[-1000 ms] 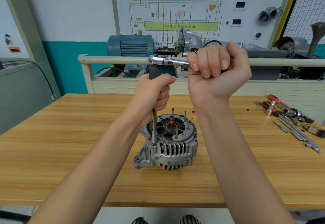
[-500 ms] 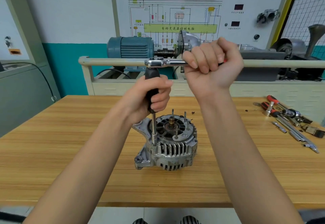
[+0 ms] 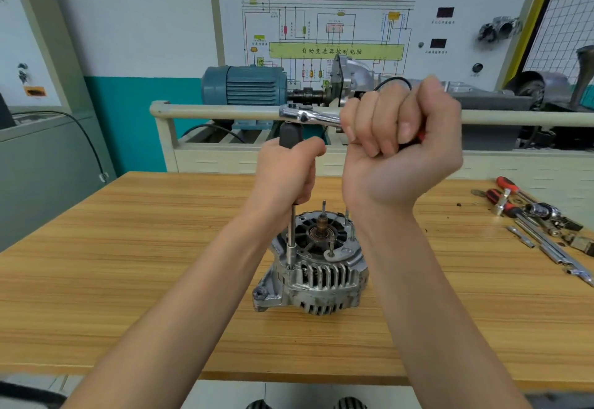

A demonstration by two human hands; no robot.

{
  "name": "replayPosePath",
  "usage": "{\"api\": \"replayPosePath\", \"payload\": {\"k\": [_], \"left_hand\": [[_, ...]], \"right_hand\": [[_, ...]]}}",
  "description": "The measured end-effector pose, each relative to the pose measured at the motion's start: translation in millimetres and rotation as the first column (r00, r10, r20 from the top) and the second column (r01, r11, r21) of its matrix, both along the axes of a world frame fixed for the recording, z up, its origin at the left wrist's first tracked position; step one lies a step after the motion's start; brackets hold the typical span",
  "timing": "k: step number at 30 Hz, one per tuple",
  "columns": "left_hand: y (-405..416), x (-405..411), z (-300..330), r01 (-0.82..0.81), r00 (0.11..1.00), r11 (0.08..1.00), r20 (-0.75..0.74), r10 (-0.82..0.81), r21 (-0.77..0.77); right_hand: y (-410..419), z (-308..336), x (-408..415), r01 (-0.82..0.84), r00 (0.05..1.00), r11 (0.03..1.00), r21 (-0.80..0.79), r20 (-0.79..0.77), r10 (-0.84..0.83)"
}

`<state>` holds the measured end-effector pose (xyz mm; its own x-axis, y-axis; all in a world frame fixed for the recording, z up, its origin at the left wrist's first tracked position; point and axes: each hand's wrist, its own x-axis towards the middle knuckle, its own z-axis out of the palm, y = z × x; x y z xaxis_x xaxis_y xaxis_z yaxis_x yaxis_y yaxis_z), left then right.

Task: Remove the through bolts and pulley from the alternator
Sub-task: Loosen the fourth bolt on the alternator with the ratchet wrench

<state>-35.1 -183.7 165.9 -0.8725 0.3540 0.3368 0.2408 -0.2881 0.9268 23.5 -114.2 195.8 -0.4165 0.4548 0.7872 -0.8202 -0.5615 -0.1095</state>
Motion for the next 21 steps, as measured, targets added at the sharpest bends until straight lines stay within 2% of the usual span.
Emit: {"api": "replayPosePath", "payload": {"k": [3, 5, 7, 10, 13, 15, 17, 21], "left_hand": [[6.0, 1.5, -2.0, -0.171, 0.985, 0.985, 0.002, 0.171, 0.02], [3.7, 1.9, -3.4, -0.182, 0.983, 0.983, -0.006, 0.182, 0.021], [-4.6, 0.2, -3.2, -0.07, 0.997, 0.998, -0.033, 0.07, 0.001], [-23.5, -4.5, 4.2, 0.227, 0.97, 0.972, -0.072, -0.232, -0.066], [-29.6, -5.3, 9.1, 0.422, 0.9, 0.903, -0.082, -0.428, -0.085], [-23.6, -2.3, 8.7, 0.417, 0.902, 0.905, -0.084, -0.423, -0.085], [-16.9, -1.2, 7.2, 0.347, 0.931, 0.933, -0.089, -0.355, -0.089], [-9.1, -2.5, 6.3, 0.173, 0.982, 0.983, -0.068, -0.176, -0.055]], "right_hand": [[-7.4, 0.1, 2.0, 0.079, 0.996, 0.997, 0.01, -0.039, -0.078], [-4.7, 1.3, 0.6, 0.043, 0.999, 0.999, 0.034, -0.016, -0.042], [4.2, 4.9, -1.5, -0.04, 0.999, 0.996, 0.074, 0.034, 0.037], [22.4, 13.9, -11.5, -0.266, 0.955, 0.962, 0.059, 0.154, 0.255], [33.8, 14.7, -26.5, -0.537, 0.805, 0.833, -0.136, 0.214, 0.554], [39.9, 10.6, -34.3, -0.608, 0.735, 0.75, -0.259, 0.174, 0.656], [42.3, 8.0, -33.9, -0.571, 0.758, 0.762, -0.307, 0.161, 0.632], [32.6, 7.1, -18.8, -0.359, 0.9, 0.899, -0.252, 0.163, 0.405]]}}
